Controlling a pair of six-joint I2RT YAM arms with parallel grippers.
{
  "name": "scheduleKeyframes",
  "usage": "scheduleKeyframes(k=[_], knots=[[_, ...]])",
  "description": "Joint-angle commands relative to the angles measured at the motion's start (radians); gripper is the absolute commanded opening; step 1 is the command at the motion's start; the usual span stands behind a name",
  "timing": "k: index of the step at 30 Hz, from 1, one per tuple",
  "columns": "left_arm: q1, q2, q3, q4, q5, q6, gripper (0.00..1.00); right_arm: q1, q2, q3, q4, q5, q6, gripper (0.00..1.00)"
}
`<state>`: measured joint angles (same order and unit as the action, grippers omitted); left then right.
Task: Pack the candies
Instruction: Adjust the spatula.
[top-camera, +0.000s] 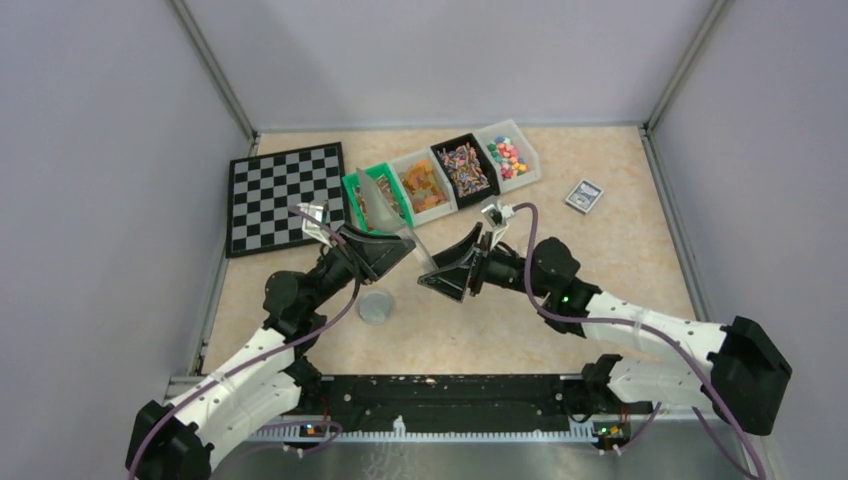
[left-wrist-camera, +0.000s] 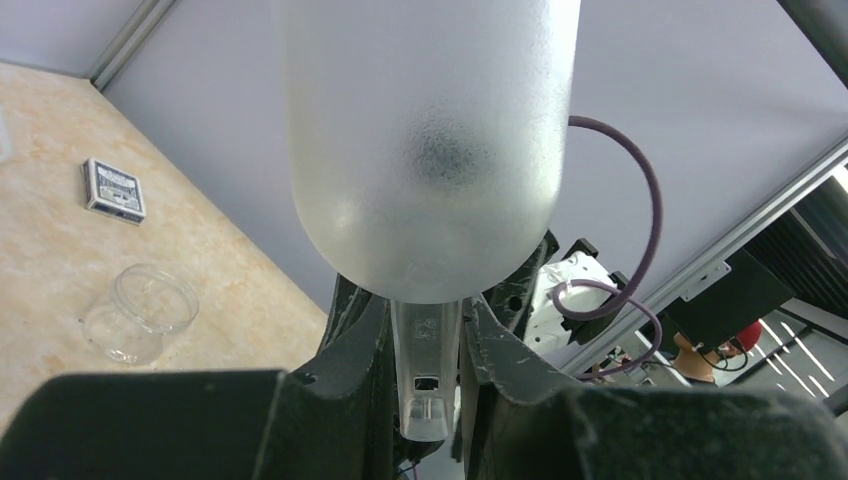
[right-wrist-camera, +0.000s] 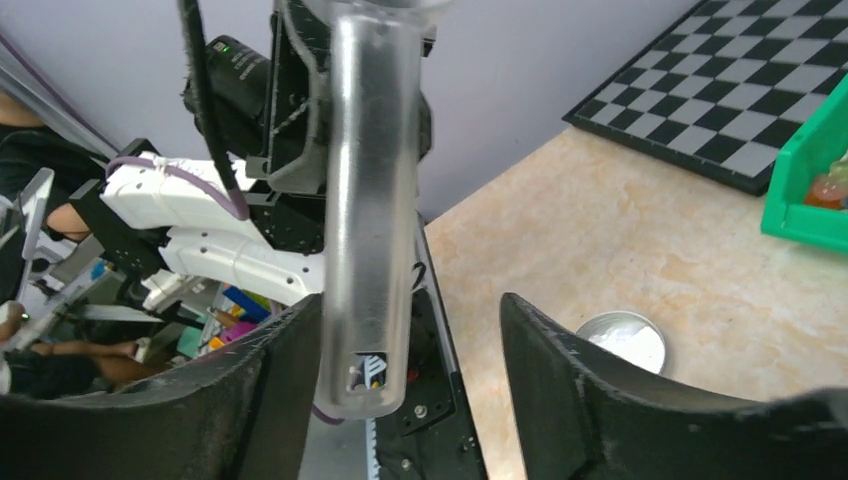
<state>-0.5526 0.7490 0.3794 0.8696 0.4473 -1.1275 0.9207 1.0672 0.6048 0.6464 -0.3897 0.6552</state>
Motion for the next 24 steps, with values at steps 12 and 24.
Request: scheduleKeyframes(k=[12,24], knots=[[-0.011,-0.062,0.04,-0.153,0.085,0.106,0.8,0.003,-0.153,0.127,-0.344,-0.009,-0.212,0.0],[-0.009,-0.122,0.238,-0.476,0.184,0.338,0.94,-0.005,-0.179,0.224,-0.695,-0.145,-0.318,0.0]])
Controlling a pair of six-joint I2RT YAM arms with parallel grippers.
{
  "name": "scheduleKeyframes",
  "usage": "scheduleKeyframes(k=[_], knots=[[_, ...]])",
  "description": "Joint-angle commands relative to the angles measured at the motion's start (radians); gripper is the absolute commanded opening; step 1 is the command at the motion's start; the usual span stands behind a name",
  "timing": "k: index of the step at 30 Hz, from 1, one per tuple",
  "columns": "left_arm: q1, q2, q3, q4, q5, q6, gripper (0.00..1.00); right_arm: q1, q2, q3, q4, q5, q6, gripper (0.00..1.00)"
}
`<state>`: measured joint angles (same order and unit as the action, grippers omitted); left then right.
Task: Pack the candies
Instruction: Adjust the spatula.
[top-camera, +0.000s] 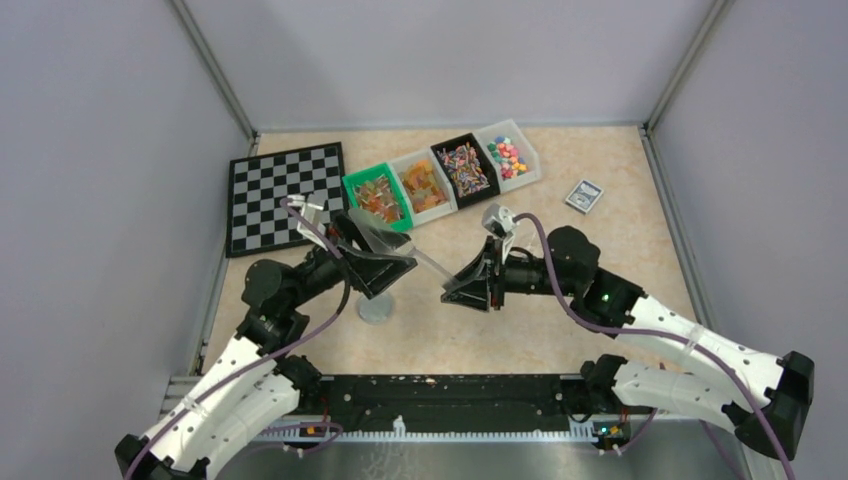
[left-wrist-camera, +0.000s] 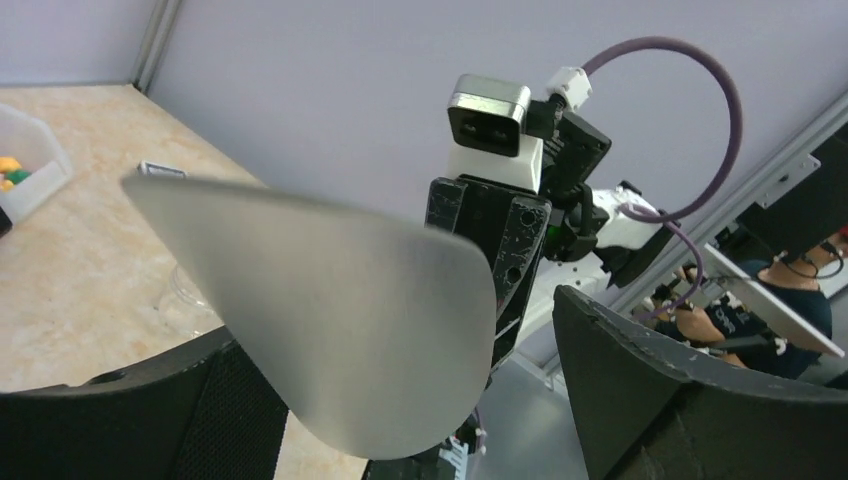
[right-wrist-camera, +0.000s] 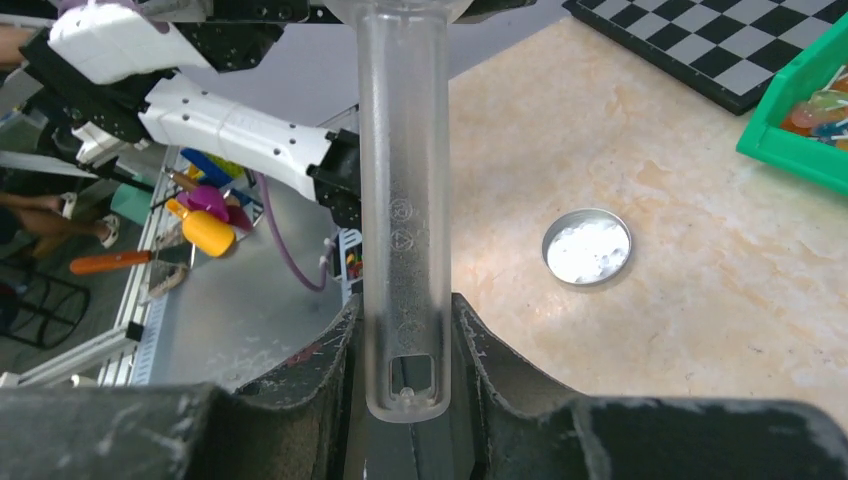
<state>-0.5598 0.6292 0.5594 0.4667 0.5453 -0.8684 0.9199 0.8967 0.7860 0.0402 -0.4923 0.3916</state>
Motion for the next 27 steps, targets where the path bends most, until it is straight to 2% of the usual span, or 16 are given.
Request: scheduleKeyframes(k=[1,4,7,12,16,18,20,22,25,27], knots=[[-0.002,0.003,0.073,-0.085,0.116,0.083,0.94,-0.004,-0.007,0.046,-0.1,-0.05,-0.063,0.0],[-0.002,0.023,0.107,-0.154,0.142,0.109,0.91,-0.004,-0.008,0.049,-0.127,-0.066,-0.084,0.0],[-0.002,0.027,0.099,-0.13,0.164,0.086,0.86,-0.009,-0.013,0.053,-0.134,-0.074,-0.079,0.0],[-0.002,0.03,0.099,-0.105,0.153,0.036,0.73,-0.021,-0.036,0.065,-0.172,-0.073,-0.084,0.0],[-0.003,0.024,0.063,-0.068,0.107,-0.034,0.6,-0.033,-0.06,0.057,-0.132,-0.052,-0.061,0.0],[-0.003,0.014,0.032,-0.027,0.067,-0.087,0.57,-0.033,-0.064,0.05,-0.096,-0.028,-0.042,0.0],[-0.002,0.004,-0.005,0.039,0.025,-0.146,0.55,-0.033,-0.069,0.032,-0.038,-0.005,-0.016,0.06],[-0.002,-0.001,-0.039,0.101,-0.011,-0.201,0.54,-0.035,-0.078,0.005,0.035,0.05,0.023,0.2],[-0.002,0.0,-0.056,0.149,-0.046,-0.247,0.54,-0.035,-0.082,-0.073,0.217,0.055,0.116,0.48],[-0.003,-0.002,-0.058,0.16,-0.068,-0.254,0.55,-0.035,-0.069,-0.109,0.366,0.054,0.177,0.6]])
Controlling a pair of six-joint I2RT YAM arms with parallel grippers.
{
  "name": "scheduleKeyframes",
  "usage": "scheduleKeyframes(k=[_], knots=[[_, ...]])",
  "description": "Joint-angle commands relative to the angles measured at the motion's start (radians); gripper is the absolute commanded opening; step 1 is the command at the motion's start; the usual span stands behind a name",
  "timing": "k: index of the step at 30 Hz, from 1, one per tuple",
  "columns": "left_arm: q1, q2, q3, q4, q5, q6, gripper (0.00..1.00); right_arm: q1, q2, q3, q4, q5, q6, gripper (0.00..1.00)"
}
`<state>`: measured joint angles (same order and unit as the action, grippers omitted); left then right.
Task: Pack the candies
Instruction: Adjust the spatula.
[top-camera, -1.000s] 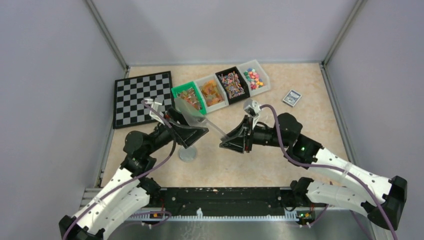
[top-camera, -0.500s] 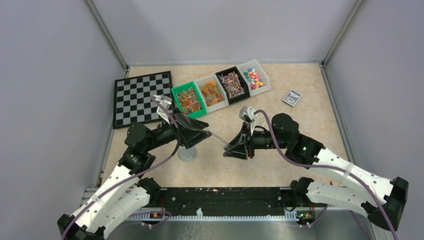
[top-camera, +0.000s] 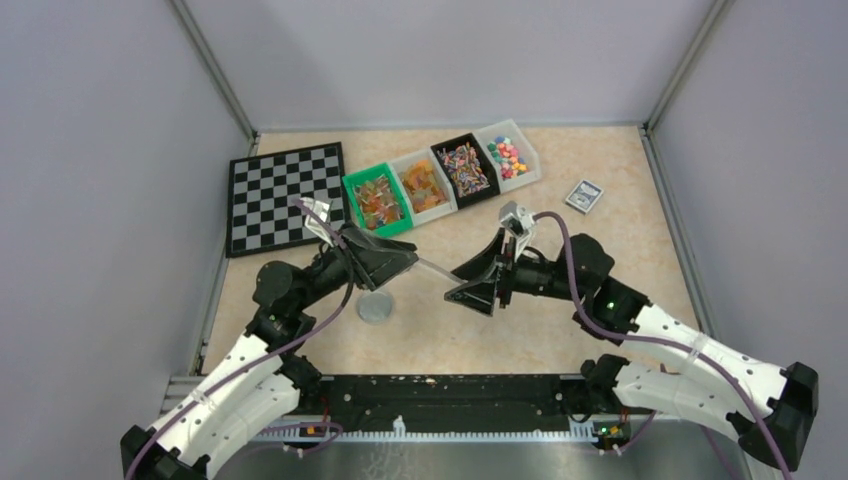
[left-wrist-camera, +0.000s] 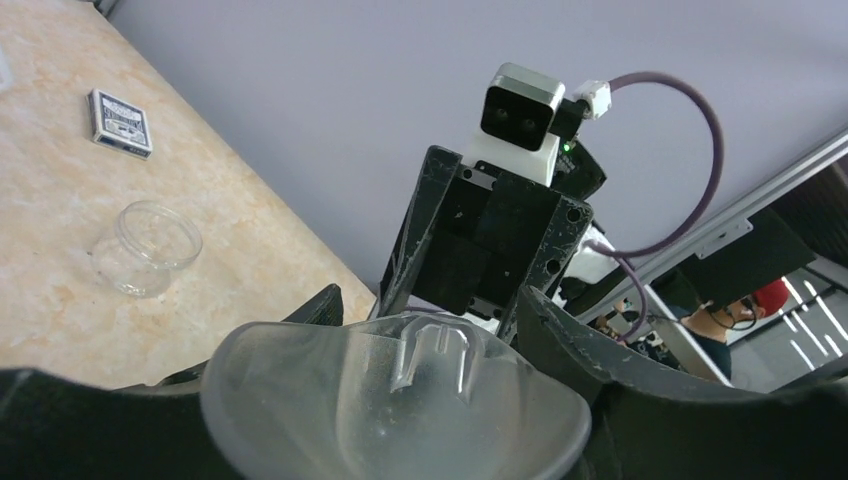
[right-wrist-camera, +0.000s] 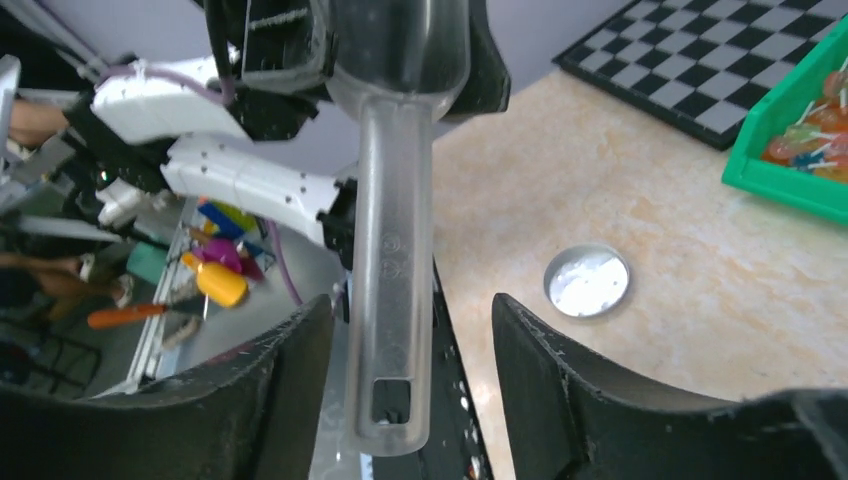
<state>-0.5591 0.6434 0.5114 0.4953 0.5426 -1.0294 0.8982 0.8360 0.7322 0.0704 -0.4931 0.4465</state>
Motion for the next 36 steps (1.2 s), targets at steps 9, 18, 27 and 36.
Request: scheduleKeyframes(k=[9,18,27,36], knots=[[-0.002,-0.018,-0.01,0.15,-0.109,-0.089,0.55,-0.01,0.16,-0.022,0.511,0.004,0.248,0.68],[-0.003,-0.054,-0.063,0.189,-0.171,-0.098,0.56,0.012,0.247,0.011,0.599,0.018,0.252,0.63],[-0.002,-0.182,-0.16,0.153,-0.433,-0.212,0.55,0.023,0.291,-0.024,0.824,0.169,0.291,0.67],[-0.003,-0.219,-0.23,0.173,-0.574,-0.282,0.55,0.028,0.444,0.06,0.898,0.196,0.36,0.62]])
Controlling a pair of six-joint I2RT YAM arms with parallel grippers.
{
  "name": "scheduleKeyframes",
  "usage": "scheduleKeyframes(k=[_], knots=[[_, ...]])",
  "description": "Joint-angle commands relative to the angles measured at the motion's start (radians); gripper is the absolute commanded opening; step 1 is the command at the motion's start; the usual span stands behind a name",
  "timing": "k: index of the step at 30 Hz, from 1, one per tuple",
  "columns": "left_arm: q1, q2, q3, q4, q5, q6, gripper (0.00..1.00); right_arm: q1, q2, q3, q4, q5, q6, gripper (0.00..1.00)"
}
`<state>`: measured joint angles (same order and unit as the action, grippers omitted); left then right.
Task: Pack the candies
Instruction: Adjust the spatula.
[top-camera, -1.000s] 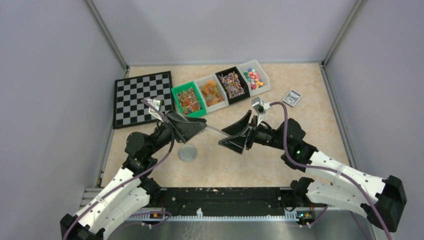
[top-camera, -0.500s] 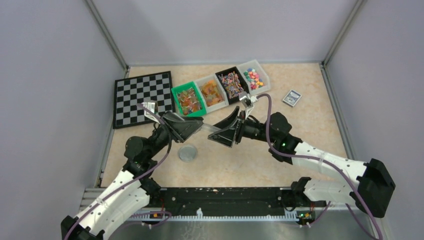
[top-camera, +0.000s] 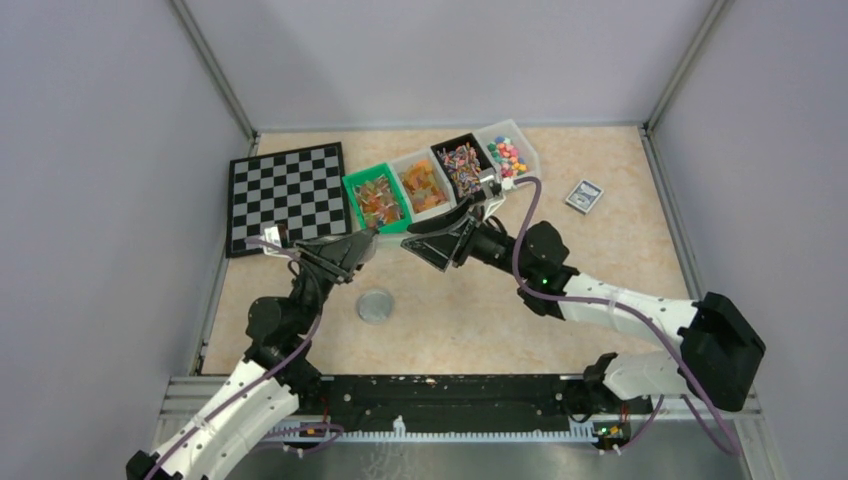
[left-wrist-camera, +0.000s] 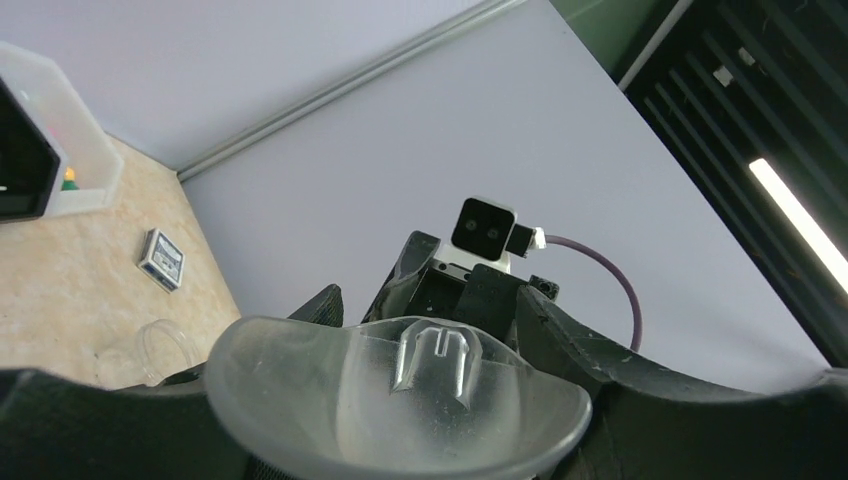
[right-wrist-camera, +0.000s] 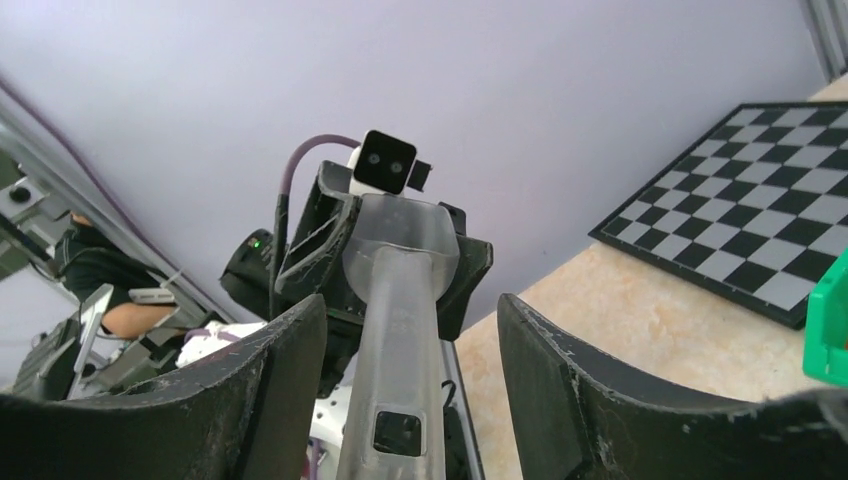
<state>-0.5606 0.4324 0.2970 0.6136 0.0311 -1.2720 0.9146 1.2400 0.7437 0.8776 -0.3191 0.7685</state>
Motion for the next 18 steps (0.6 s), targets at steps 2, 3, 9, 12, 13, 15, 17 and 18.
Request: scheduleKeyframes(k=[2,3,9,12,13,15,17,18], knots=[[-0.001,-0.011,-0.01,0.06,-0.065,-0.026,0.55,0.015,0.057,0.041,0.106,0.027,0.049,0.63],[-0.001,-0.008,-0.006,0.059,-0.063,-0.013,0.55,0.016,0.062,0.04,0.109,0.026,0.051,0.62],[-0.001,0.05,0.02,0.106,0.047,0.055,0.55,0.017,0.066,0.046,0.072,-0.039,0.04,0.53],[-0.001,0.067,0.042,0.072,0.108,0.104,0.55,0.017,0.044,0.042,0.05,-0.041,0.021,0.52],[-0.001,0.067,0.045,0.064,0.116,0.109,0.55,0.017,0.04,0.044,0.048,-0.041,0.021,0.52],[-0.001,0.056,0.029,0.082,0.112,0.105,0.54,0.017,0.039,0.056,0.039,-0.056,0.027,0.51],[-0.001,0.041,0.011,0.1,0.093,0.1,0.54,0.017,0.045,0.066,0.034,-0.075,0.039,0.48],[-0.001,0.037,0.009,0.099,0.088,0.105,0.54,0.017,0.049,0.063,0.043,-0.083,0.046,0.48]])
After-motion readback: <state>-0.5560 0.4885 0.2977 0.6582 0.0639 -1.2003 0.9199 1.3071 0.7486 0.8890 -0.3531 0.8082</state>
